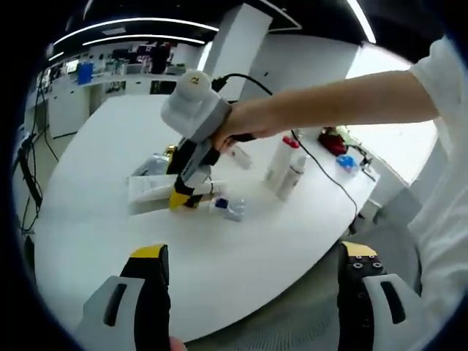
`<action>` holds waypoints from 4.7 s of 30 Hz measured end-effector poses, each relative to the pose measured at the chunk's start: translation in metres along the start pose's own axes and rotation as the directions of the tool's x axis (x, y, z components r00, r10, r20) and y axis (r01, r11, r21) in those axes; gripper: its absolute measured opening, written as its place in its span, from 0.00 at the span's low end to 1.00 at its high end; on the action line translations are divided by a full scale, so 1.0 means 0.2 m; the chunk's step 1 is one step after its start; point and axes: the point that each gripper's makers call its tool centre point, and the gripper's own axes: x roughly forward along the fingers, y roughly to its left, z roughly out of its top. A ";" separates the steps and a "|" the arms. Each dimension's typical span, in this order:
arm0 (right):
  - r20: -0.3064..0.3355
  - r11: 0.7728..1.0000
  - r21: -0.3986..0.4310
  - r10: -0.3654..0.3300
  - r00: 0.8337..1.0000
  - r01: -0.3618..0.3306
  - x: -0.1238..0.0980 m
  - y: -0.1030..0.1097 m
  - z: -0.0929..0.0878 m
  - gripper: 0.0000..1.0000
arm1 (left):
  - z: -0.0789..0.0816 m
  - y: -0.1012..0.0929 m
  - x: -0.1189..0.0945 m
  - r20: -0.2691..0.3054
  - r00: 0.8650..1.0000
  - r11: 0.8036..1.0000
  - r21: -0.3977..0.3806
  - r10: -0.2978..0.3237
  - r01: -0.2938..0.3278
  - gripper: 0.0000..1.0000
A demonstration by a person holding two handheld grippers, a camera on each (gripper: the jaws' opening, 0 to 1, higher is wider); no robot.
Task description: Arrange the skincare products in the storage area until every visible bottle or jar stands upright without overlapping.
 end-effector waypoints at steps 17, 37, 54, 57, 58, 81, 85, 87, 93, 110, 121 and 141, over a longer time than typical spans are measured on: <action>0.048 0.999 -0.022 -0.033 0.998 0.034 -0.02 0.01 0.01 0.33 | 0.00 0.00 0.00 0.005 1.000 1.000 -0.025 -0.001 0.001 0.93; 0.190 0.986 0.065 -0.165 0.968 0.155 -0.23 0.02 0.01 0.32 | 0.00 -0.01 0.00 0.003 1.000 1.000 0.012 0.005 -0.005 0.93; 0.321 0.954 0.219 -0.270 0.908 0.206 -0.50 0.11 -0.01 0.32 | -0.03 -0.01 0.01 -0.035 0.999 0.998 0.060 0.024 -0.022 0.93; 0.337 0.946 0.246 -0.288 0.896 0.212 -0.54 0.14 -0.04 0.32 | -0.04 -0.01 0.01 -0.045 0.999 0.997 0.072 0.027 -0.024 0.93; 0.342 0.944 0.252 -0.293 0.893 0.214 -0.55 0.14 -0.04 0.32 | -0.04 -0.01 0.01 -0.048 0.998 0.997 0.075 0.028 -0.025 0.93; 0.481 0.863 0.459 -0.443 0.757 0.213 -0.91 0.31 -0.07 0.31 | -0.06 -0.04 0.02 -0.089 0.994 0.984 0.171 0.067 -0.051 0.91; 0.490 0.853 0.478 -0.458 0.742 0.211 -0.98 0.36 -0.08 0.31 | -0.04 -0.06 0.02 -0.075 0.995 0.982 0.180 0.069 -0.054 0.91; 0.495 0.849 0.484 -0.466 0.734 0.212 -1.01 0.37 -0.08 0.31 | -0.02 -0.07 0.03 -0.065 0.996 0.981 0.188 0.068 -0.055 0.91; 0.510 0.837 0.503 -0.489 0.708 0.216 -1.11 0.42 -0.06 0.31 | 0.03 -0.12 0.05 -0.042 0.998 0.975 0.218 0.055 -0.045 0.90; 0.484 0.787 0.569 -0.555 0.677 0.239 -1.24 0.55 -0.10 0.32 | 0.18 -0.29 0.15 0.020 1.000 0.953 0.302 -0.004 -0.003 0.80; 0.459 0.743 0.629 -0.591 0.664 0.227 -1.26 0.61 -0.17 0.32 | 0.31 -0.43 0.23 0.094 0.992 0.936 0.350 -0.079 0.041 0.44; 0.519 0.762 0.636 -0.538 0.664 0.121 -1.24 0.62 -0.20 0.33 | 0.33 -0.45 0.24 0.086 0.993 0.915 0.402 -0.084 0.043 0.18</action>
